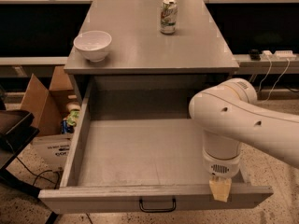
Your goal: Open top drawer
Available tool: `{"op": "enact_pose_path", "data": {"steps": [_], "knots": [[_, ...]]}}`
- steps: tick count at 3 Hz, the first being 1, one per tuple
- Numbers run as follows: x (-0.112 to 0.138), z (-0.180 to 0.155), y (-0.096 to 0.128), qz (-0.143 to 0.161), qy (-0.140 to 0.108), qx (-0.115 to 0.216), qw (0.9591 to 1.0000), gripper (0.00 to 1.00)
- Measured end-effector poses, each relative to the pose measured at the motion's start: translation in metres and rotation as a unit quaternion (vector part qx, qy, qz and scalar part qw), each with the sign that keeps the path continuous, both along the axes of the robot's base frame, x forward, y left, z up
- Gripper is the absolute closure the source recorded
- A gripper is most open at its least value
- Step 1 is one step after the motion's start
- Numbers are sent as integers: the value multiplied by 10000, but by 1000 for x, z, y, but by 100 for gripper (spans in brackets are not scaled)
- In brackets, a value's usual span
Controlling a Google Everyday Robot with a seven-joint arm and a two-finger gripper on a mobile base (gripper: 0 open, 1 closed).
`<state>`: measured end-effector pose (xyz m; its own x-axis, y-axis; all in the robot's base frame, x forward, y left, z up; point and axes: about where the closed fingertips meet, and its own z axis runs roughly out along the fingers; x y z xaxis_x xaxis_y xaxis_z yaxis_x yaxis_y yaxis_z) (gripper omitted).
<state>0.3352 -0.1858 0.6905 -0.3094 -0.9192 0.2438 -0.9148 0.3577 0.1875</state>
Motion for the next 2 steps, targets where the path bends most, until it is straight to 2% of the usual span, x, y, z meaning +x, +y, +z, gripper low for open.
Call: {"op": "enact_pose_path", "data": {"steps": [2], "knots": [[0, 0, 0, 0, 0, 0, 10000, 34]]}}
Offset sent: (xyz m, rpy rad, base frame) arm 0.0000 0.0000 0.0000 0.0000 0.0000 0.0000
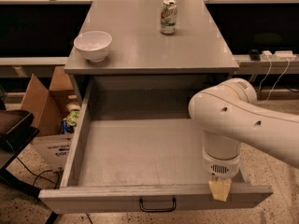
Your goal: Open top drawer
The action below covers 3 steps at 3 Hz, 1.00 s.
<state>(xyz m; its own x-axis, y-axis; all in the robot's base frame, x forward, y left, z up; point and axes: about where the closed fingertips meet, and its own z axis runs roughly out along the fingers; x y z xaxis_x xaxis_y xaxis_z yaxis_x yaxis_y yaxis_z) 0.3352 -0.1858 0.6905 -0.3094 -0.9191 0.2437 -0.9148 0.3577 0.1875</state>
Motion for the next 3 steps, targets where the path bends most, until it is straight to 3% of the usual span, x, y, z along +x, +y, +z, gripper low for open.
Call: {"op": "enact_pose_path", "data": {"steps": [1, 2, 3], "knots": [[0, 1, 0, -1, -5, -1, 10000, 11], [2, 49, -20, -68, -303, -25, 9995, 0], [2, 116, -55, -221, -541, 287, 9979, 0]]}}
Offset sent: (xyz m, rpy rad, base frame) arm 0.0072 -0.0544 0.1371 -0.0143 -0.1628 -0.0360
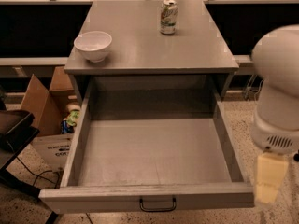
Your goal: Open top drawer
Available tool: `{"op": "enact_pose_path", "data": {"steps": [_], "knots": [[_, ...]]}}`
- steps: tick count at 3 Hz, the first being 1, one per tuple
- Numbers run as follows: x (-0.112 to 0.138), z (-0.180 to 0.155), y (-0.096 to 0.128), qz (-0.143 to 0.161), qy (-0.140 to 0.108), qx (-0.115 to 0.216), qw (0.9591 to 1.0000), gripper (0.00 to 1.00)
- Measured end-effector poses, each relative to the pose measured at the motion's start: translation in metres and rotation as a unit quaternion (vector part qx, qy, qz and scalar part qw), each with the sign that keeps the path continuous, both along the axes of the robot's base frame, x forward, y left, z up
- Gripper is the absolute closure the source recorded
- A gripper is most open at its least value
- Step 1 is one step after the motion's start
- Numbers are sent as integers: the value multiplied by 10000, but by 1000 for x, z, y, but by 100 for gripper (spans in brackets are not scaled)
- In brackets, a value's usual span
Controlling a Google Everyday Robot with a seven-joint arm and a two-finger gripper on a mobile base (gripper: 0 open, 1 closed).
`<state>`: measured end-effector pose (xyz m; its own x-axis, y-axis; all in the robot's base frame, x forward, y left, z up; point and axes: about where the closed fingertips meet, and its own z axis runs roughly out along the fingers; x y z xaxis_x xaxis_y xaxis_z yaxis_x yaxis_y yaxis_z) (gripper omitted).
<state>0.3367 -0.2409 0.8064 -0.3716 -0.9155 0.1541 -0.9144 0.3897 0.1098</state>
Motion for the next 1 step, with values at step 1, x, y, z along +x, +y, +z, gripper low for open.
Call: {"op": "enact_pose_path", "data": {"steps": [1], "knots": [[12, 42, -14, 293, -317, 658, 9969, 0]]}}
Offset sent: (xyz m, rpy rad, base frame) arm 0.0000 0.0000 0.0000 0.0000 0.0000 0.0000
